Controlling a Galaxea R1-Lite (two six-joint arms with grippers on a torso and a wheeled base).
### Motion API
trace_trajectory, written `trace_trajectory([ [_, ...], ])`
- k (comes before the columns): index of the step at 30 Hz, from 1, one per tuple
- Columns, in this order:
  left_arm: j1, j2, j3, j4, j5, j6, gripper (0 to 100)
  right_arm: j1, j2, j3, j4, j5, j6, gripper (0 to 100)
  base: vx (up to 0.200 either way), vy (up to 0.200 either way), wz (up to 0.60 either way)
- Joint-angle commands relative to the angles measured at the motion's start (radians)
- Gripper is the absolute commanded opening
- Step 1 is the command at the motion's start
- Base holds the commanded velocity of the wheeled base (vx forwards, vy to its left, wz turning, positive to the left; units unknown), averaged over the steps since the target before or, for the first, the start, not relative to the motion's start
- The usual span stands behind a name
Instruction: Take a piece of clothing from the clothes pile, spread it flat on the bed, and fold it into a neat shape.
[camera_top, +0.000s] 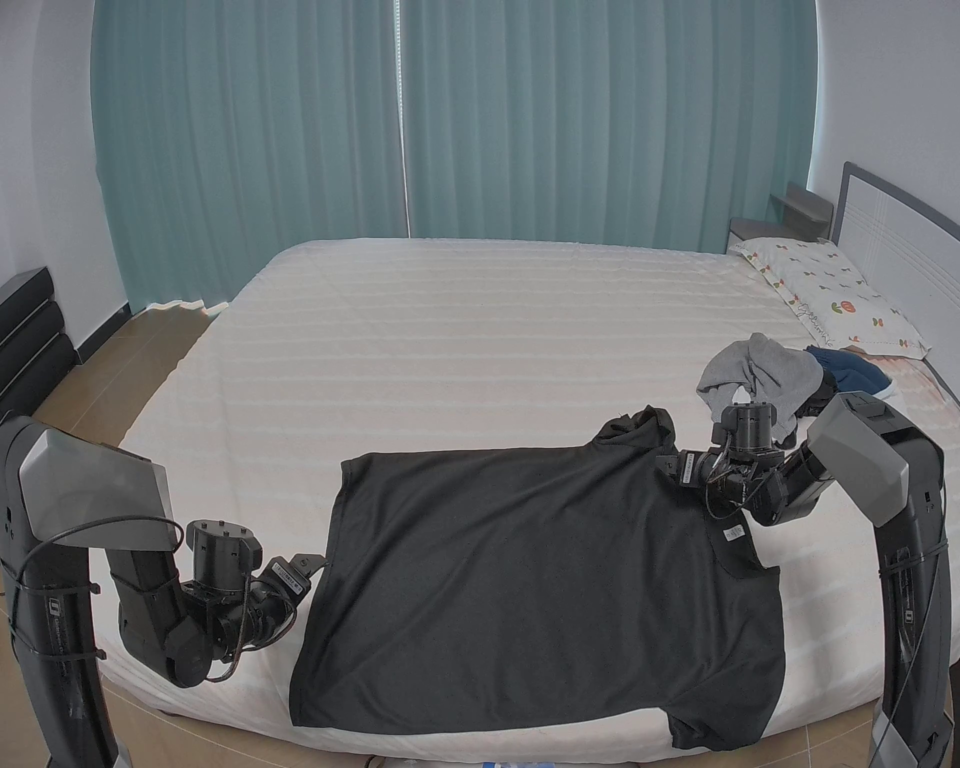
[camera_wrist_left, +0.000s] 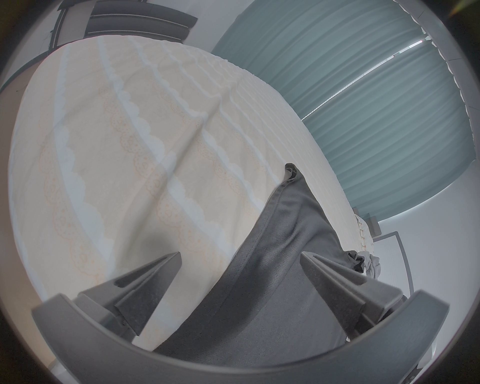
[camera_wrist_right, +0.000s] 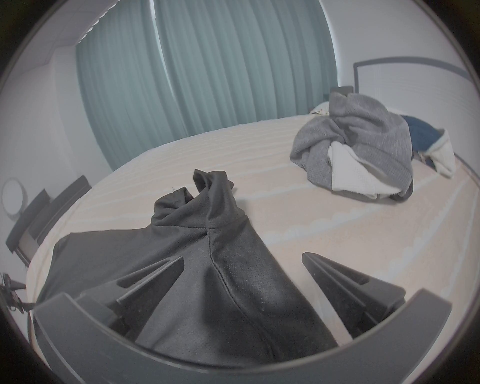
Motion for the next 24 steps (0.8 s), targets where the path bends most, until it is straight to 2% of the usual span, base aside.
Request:
trace_trajectory([
  [1,0.000,0.001,0.001,0.000,0.000,0.000,100,0.001,-0.027,0.035,-0.012,-0.005,-0.014,100,0.000,0.000,0.00],
  [12,0.000,0.001,-0.001,0.000,0.000,0.000,100,-0.051,0.036,-0.010,0.051,-0.014,-0.052,100,0.000,0.000,0.00],
  [16,0.000,0.001,-0.001,0.000,0.000,0.000,100,-0.083,0.082,-0.091,0.069,-0.071,-0.054,100,0.000,0.000,0.00],
  [19,0.000,0.001,-0.001,0.000,0.000,0.000,100,-0.095,0.091,-0.111,0.077,-0.075,-0.052,100,0.000,0.000,0.00],
  [20,0.000,0.001,-0.001,0.000,0.000,0.000,100,-0.141,0.109,-0.171,0.100,-0.075,-0.043,100,0.000,0.000,0.00],
  [24,0.000,0.001,-0.001,0.000,0.000,0.000,100,-0.163,0.112,-0.178,0.088,-0.068,-0.002,100,0.000,0.000,0.00],
])
